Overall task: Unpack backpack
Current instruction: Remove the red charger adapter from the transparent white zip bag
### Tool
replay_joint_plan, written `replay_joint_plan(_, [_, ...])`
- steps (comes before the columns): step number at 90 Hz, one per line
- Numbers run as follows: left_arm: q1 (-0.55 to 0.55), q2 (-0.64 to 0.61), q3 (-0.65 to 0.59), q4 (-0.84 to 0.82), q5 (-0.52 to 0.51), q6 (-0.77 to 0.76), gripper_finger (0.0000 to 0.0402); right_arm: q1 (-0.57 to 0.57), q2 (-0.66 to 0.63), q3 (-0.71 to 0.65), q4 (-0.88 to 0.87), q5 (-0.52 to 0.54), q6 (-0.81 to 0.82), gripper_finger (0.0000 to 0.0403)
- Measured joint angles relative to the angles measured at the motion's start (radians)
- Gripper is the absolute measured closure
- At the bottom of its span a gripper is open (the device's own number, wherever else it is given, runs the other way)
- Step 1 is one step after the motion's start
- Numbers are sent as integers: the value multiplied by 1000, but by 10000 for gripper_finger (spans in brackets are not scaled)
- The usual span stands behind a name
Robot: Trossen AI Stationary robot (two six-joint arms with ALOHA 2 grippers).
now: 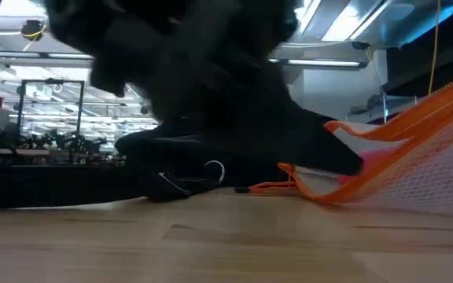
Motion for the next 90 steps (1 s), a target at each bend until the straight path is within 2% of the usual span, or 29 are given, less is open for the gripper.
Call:
replay_joint_plan(14, [14,-11,34,-54,3,3,350,0,0,0,3,0,0,403])
replay_joint_plan(29, [17,-19,34,-126,-8,115,344,0,0,0,2,0,0,403])
replay_joint_plan(46, [37,-19,33,-117,-60,114,312,0,0,0,3,0,0,403])
replay_joint_plan(74, [56,-20,33,-60,-60,73,252,1,0,0,-2,0,0,403])
replay_joint_plan(90, [85,-20,33,-24,-58,50,234,1,0,0,-2,5,0,403])
